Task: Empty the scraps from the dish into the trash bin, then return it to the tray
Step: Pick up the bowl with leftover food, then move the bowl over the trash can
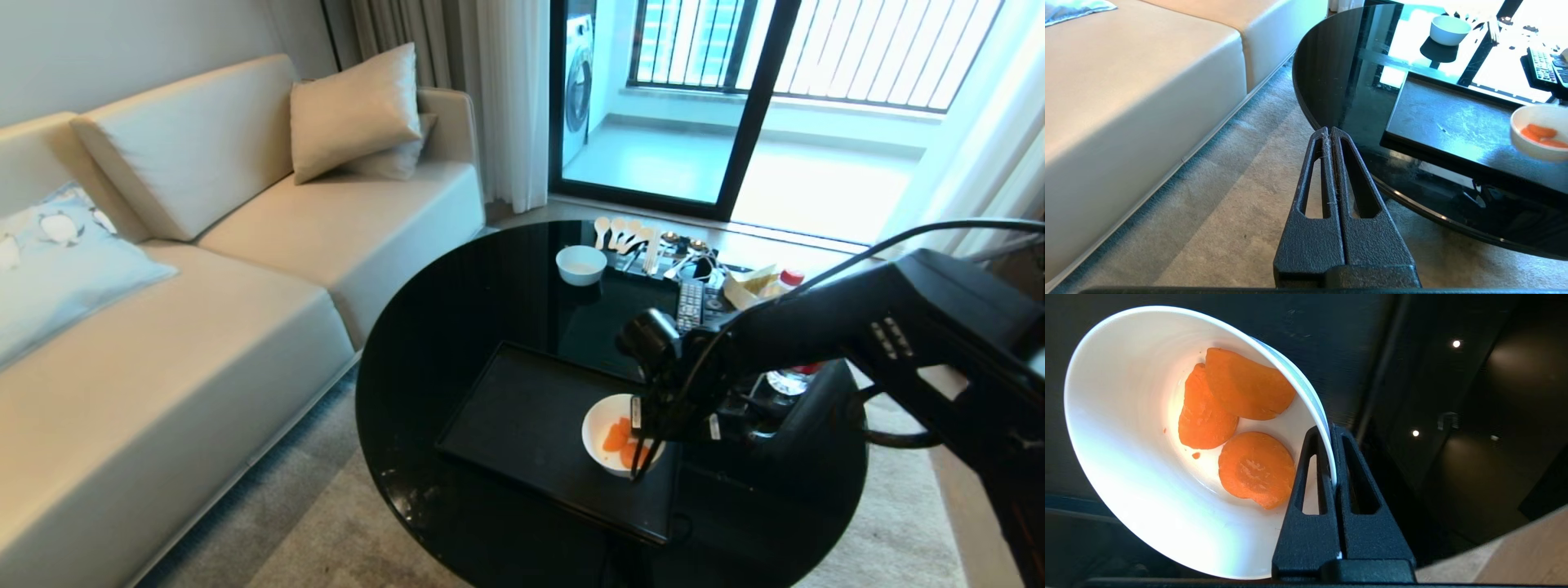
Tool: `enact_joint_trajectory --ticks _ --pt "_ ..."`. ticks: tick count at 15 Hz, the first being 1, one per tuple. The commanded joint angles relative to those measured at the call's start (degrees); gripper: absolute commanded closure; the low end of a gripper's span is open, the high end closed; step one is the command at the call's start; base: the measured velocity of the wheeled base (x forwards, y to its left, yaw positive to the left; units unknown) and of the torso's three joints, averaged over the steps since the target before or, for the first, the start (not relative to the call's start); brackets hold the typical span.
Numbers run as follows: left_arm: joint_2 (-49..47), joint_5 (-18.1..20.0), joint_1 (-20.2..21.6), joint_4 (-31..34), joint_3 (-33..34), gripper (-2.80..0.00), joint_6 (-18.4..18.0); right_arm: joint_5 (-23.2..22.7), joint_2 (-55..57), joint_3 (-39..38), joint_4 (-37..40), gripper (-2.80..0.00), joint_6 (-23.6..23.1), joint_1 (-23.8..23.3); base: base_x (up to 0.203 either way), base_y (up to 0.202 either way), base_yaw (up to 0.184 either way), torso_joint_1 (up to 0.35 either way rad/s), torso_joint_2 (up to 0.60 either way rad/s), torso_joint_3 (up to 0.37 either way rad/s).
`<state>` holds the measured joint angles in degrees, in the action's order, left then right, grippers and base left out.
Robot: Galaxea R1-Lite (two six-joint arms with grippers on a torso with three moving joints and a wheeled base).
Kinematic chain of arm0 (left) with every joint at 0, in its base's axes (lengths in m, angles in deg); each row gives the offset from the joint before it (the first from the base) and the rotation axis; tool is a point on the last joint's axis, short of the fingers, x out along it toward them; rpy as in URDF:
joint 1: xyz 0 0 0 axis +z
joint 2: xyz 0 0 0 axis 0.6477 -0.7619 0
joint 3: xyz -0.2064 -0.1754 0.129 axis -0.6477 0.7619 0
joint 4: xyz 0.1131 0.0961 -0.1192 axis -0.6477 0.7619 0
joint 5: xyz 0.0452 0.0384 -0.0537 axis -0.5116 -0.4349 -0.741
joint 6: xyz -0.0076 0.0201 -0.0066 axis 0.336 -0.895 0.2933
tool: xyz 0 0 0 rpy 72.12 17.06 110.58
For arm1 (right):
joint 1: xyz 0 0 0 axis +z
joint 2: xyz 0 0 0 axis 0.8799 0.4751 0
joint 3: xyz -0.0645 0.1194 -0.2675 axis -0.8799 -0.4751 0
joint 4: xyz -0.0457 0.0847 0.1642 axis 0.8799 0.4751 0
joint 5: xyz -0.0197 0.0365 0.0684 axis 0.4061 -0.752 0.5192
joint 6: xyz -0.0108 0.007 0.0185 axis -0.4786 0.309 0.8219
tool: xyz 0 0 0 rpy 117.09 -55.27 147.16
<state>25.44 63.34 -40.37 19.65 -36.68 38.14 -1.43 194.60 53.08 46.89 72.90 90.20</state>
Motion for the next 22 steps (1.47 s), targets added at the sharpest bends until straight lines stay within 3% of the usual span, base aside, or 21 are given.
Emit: enact_joint_trajectory --ticks 1,4,6,14,22 --pt "0.0 0.0 0.0 0.0 0.0 0.0 0.1 0.0 -6.2 -0.3 2.9 0.0 2.2 -2.1 0.0 0.0 0.0 0.0 0.0 0.0" --pt "0.0 0.0 0.0 0.0 0.0 0.0 0.1 0.0 -12.1 -1.2 9.6 0.0 8.0 -4.3 0.0 0.0 0.0 0.0 0.0 0.0" --pt "0.0 0.0 0.0 0.0 0.0 0.0 0.1 0.0 -17.0 -4.3 10.8 0.0 9.2 -5.4 0.0 0.0 0.0 0.0 0.0 0.0" --pt "0.0 0.0 0.0 0.0 0.0 0.0 0.1 0.4 -43.5 -26.5 11.5 0.0 9.4 -14.2 0.0 0.0 0.0 0.0 0.0 0.0" --pt "0.0 0.0 0.0 0.0 0.0 0.0 0.1 7.3 -63.3 -43.9 15.6 0.0 9.5 -22.9 0.0 0.0 0.0 0.0 0.0 0.0"
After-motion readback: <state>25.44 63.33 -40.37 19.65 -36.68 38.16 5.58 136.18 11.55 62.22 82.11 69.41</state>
